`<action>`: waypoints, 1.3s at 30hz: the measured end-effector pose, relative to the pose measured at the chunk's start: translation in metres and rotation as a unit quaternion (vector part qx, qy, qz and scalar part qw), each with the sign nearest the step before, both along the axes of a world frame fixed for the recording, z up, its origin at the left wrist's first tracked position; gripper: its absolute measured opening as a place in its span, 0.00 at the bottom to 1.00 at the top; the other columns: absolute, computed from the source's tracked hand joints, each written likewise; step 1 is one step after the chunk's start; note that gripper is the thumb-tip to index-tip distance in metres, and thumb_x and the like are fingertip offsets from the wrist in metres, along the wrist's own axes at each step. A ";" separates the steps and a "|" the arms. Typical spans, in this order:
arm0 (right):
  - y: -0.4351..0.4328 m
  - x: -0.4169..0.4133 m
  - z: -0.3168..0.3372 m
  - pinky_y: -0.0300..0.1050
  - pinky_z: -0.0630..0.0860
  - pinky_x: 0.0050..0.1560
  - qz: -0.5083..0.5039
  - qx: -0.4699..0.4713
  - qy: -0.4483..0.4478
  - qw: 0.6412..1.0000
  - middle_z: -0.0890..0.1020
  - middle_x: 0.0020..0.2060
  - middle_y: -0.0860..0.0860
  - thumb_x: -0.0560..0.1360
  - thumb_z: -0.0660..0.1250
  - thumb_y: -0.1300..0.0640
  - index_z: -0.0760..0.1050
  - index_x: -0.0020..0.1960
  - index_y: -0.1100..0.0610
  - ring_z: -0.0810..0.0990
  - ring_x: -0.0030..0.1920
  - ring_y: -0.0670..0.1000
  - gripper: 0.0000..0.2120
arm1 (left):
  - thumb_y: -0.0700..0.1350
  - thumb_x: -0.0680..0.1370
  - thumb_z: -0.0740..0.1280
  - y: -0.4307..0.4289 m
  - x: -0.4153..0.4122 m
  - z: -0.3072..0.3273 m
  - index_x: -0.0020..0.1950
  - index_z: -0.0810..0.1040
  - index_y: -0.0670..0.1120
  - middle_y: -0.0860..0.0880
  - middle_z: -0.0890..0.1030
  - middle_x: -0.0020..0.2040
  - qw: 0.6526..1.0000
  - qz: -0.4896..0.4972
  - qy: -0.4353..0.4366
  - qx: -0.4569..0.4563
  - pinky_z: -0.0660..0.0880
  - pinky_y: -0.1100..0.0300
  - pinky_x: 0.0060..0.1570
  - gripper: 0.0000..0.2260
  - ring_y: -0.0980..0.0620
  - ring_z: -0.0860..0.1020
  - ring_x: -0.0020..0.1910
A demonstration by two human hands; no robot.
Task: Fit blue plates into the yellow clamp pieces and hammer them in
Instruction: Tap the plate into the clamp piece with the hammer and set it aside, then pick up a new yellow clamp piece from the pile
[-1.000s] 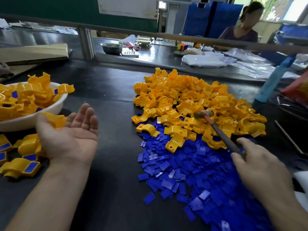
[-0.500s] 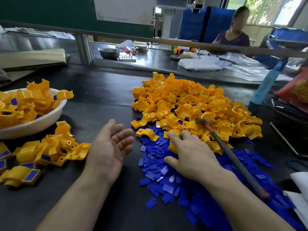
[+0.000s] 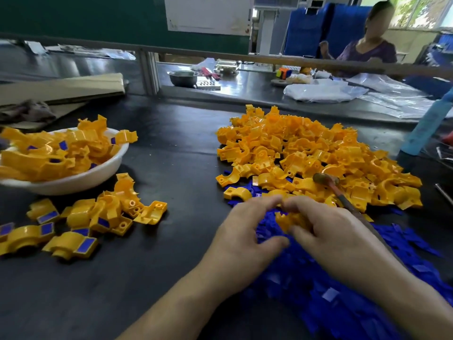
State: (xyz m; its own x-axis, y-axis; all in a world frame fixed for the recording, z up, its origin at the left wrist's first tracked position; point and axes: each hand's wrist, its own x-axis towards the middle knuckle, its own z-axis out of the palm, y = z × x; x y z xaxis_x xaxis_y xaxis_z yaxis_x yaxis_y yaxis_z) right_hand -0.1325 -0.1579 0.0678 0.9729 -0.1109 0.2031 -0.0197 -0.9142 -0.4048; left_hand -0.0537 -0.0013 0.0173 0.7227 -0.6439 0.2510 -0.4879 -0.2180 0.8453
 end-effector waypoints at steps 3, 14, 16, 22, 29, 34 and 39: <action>0.006 -0.013 0.005 0.22 0.69 0.42 0.026 0.055 0.023 0.998 0.76 0.43 0.33 0.74 0.69 0.54 0.71 0.53 0.36 0.71 0.49 0.28 0.15 | 0.52 0.75 0.71 -0.003 -0.007 0.001 0.71 0.64 0.70 0.66 0.74 0.63 0.998 -0.048 0.021 0.018 0.75 0.61 0.56 0.28 0.58 0.77 0.54; -0.013 -0.030 -0.025 0.33 0.68 0.31 -0.124 -0.168 0.154 0.966 0.70 0.57 0.40 0.72 0.49 0.28 0.46 0.71 0.35 0.75 0.52 0.42 0.30 | 0.52 0.74 0.71 0.004 0.020 0.002 0.51 0.80 0.55 0.53 0.85 0.45 0.949 0.149 0.271 -0.070 0.83 0.53 0.46 0.07 0.55 0.84 0.43; -0.013 -0.027 -0.030 0.37 0.74 0.38 -0.114 -0.170 0.171 0.964 0.71 0.57 0.40 0.74 0.49 0.29 0.49 0.70 0.34 0.76 0.55 0.44 0.27 | 0.52 0.77 0.69 0.004 0.025 0.002 0.49 0.80 0.53 0.53 0.84 0.44 0.931 0.190 0.298 -0.089 0.82 0.55 0.43 0.04 0.55 0.83 0.42; -0.014 -0.023 -0.043 0.38 0.76 0.45 -0.106 -0.155 0.116 0.975 0.75 0.51 0.40 0.78 0.51 0.39 0.64 0.61 0.37 0.77 0.49 0.41 0.13 | 0.48 0.80 0.66 -0.006 0.022 -0.001 0.50 0.79 0.47 0.40 0.82 0.54 0.881 0.186 0.404 -0.162 0.78 0.42 0.59 0.06 0.42 0.81 0.54; -0.022 -0.023 -0.048 0.36 0.74 0.38 -0.132 -0.099 0.024 0.986 0.78 0.40 0.40 0.77 0.58 0.44 0.71 0.47 0.41 0.77 0.39 0.41 0.04 | 0.44 0.81 0.65 -0.021 0.003 -0.007 0.54 0.78 0.42 0.40 0.83 0.55 0.856 0.082 0.469 -0.199 0.82 0.53 0.47 0.06 0.46 0.85 0.50; -0.022 -0.025 -0.045 0.27 0.72 0.38 -0.160 0.031 -0.053 0.985 0.77 0.32 0.39 0.74 0.68 0.50 0.75 0.44 0.43 0.76 0.39 0.33 0.03 | 0.54 0.76 0.70 -0.012 0.002 -0.005 0.45 0.83 0.55 0.46 0.86 0.49 0.931 0.084 0.333 -0.126 0.79 0.41 0.57 0.05 0.41 0.83 0.52; -0.019 -0.025 -0.043 0.25 0.74 0.40 -0.152 0.077 -0.053 0.984 0.75 0.42 0.33 0.76 0.67 0.56 0.76 0.57 0.42 0.77 0.43 0.33 0.13 | 0.58 0.68 0.71 -0.011 -0.004 0.000 0.45 0.84 0.57 0.49 0.86 0.48 0.935 0.042 0.325 -0.135 0.81 0.59 0.43 0.09 0.47 0.84 0.49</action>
